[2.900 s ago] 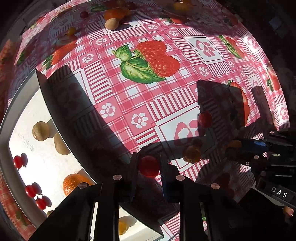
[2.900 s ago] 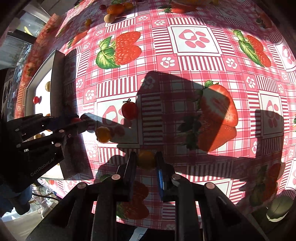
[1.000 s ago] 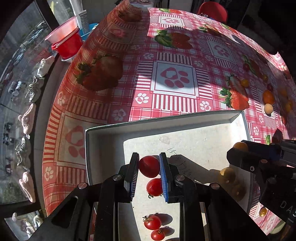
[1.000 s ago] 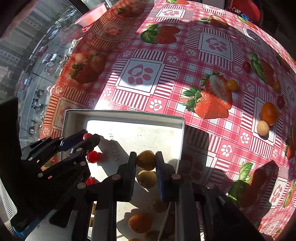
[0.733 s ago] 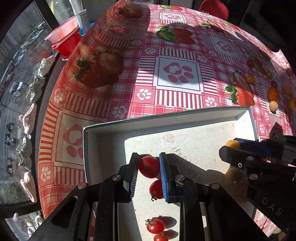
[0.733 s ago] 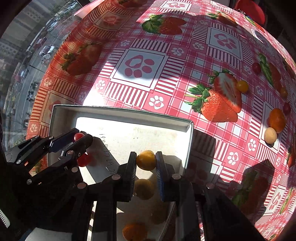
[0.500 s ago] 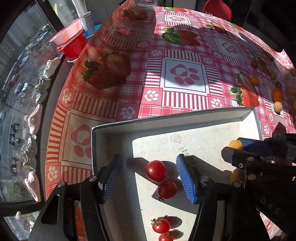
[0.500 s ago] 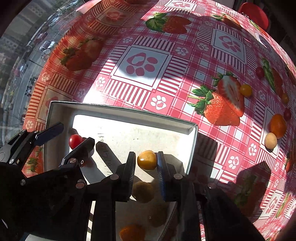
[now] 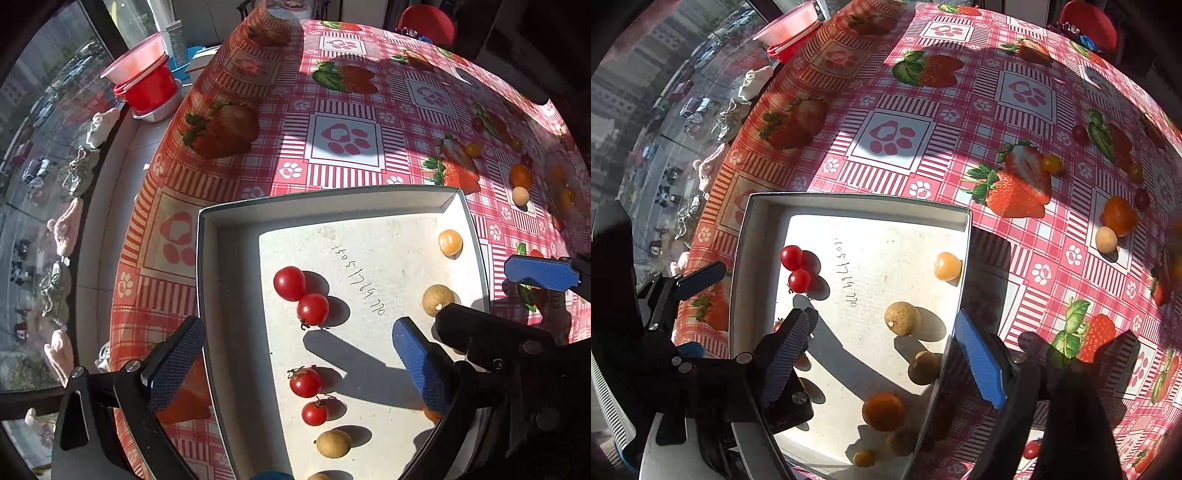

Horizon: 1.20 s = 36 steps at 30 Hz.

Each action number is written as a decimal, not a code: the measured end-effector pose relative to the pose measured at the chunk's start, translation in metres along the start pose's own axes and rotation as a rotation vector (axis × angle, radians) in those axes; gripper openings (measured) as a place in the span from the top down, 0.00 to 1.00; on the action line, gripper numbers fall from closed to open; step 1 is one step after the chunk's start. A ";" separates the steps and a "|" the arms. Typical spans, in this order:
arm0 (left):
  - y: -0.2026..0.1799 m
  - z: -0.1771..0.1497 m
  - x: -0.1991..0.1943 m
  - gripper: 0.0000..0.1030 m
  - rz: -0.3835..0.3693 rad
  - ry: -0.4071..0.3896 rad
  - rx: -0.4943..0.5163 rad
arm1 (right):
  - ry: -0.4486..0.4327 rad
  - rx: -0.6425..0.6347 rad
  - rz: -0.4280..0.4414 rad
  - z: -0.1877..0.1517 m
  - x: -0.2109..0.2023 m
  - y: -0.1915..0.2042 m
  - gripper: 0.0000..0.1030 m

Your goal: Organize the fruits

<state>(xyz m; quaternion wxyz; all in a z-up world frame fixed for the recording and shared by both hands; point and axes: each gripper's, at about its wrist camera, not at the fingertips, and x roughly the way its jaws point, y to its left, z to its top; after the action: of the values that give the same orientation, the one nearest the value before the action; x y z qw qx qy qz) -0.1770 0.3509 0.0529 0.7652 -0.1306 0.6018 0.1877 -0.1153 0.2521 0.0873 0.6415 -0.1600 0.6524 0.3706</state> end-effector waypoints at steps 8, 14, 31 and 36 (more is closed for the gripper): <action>-0.011 -0.020 -0.021 0.01 0.001 0.046 0.000 | -0.023 -0.002 -0.052 -0.030 -0.032 0.002 0.00; -0.016 -0.040 -0.049 0.01 0.005 0.013 0.036 | 0.005 -0.031 -0.102 -0.054 -0.052 0.006 0.00; -0.027 -0.078 -0.096 0.01 0.050 0.018 0.103 | 0.012 -0.090 -0.170 -0.091 -0.094 0.013 0.00; -0.032 -0.082 -0.100 0.01 0.058 0.027 0.119 | 0.002 -0.093 -0.168 -0.093 -0.099 0.014 0.00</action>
<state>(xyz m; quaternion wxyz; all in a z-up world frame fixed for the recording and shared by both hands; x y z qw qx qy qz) -0.2550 0.2738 0.1292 0.7579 -0.0699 0.6255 0.1719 -0.1794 0.1709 0.1763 0.6613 -0.2440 0.6196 0.3452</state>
